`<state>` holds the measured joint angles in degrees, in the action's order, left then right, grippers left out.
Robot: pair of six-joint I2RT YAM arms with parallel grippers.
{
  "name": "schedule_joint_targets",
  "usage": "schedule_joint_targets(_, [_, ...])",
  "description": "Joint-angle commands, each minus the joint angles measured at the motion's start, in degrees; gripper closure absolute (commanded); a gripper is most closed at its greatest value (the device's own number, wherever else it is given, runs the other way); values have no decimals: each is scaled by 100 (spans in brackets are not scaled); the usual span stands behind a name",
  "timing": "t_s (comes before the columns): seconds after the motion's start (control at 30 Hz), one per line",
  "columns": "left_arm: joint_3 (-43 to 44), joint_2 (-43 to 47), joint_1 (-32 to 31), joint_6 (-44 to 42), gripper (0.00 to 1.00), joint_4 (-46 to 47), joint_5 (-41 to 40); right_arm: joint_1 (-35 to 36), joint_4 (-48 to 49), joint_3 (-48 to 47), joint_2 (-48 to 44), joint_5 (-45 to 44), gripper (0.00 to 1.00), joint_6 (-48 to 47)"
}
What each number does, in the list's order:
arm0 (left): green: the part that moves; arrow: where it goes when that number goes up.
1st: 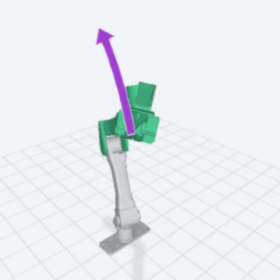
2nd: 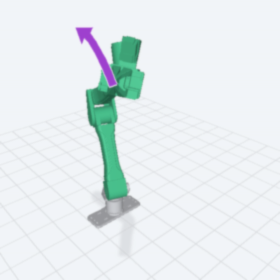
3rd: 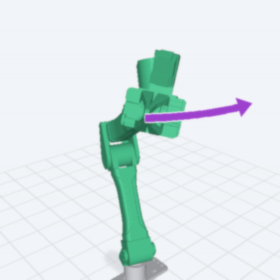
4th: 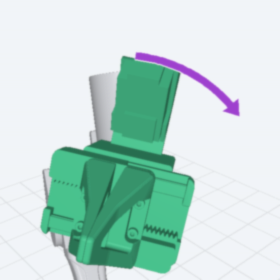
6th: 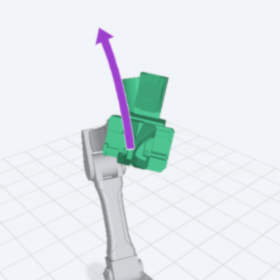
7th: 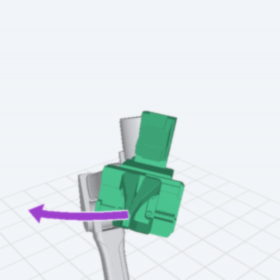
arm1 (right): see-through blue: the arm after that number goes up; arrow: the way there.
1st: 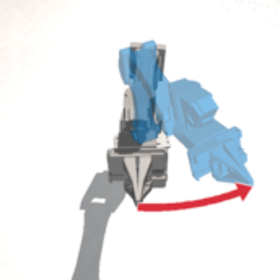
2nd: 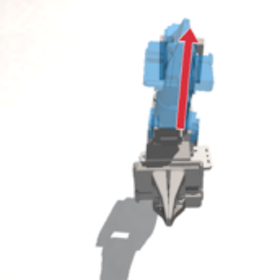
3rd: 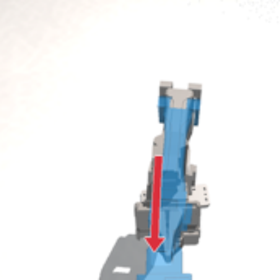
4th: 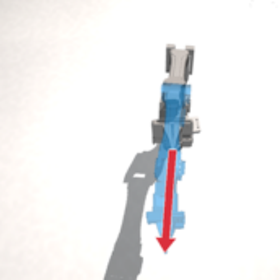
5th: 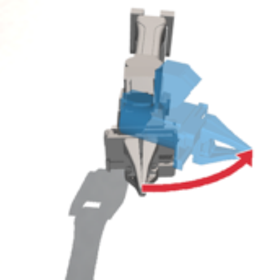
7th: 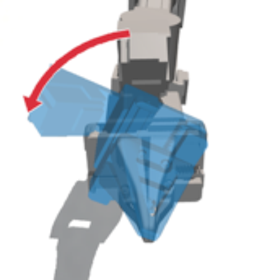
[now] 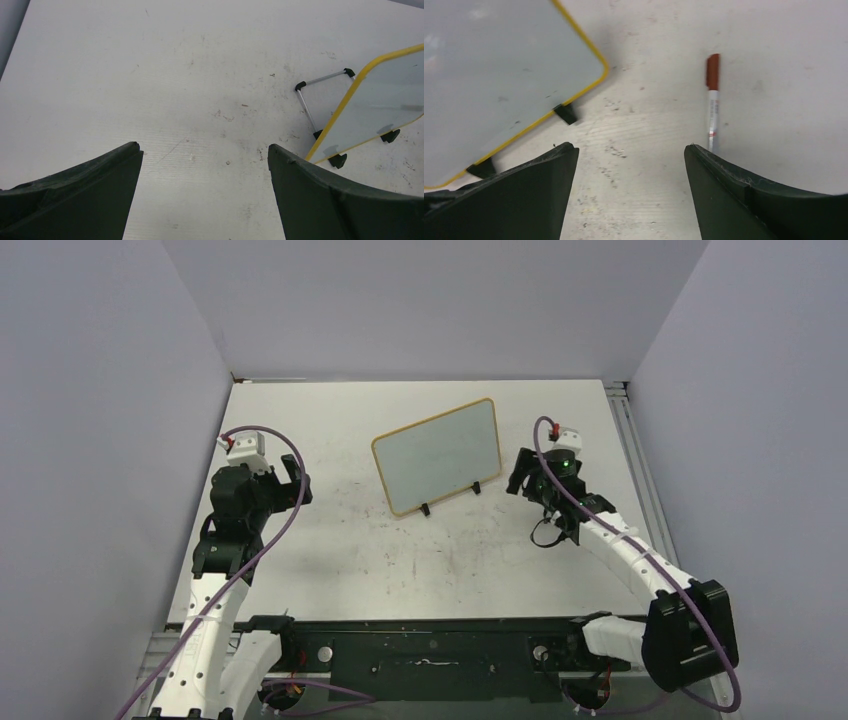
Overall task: Write a sentence on the whiteboard
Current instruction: Open the whiteboard marker at the center of the board.
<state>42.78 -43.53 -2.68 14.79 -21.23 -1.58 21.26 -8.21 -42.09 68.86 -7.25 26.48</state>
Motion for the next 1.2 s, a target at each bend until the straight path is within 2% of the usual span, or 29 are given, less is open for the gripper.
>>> schedule_joint_targets(0.0, [186, 34, -22, 29, 4, 119, 70, -927, -388, 82, -120, 517, 22, 74])
schedule_joint_targets(0.1, [184, 48, -22, 33, 4, 136, 95, -1375, -390, 113, -15, 642, 27, 31])
schedule_joint_targets(0.27, [182, 79, -22, 40, 4, 137, 105, -1699, -525, -27, 479, 665, 31, -148])
schedule_joint_targets(0.47, [163, 124, -29, 42, 4, 120, 97, -1721, -556, -144, 994, 641, 36, -277])
schedule_joint_targets(0.6, [164, 125, -31, 45, 4, 141, 131, -1722, -571, -134, 1130, 499, 43, -290])
schedule_joint_targets(1.17, [165, 99, -30, 51, 4, 128, 123, -1709, -528, -269, 1647, 344, 53, -388])
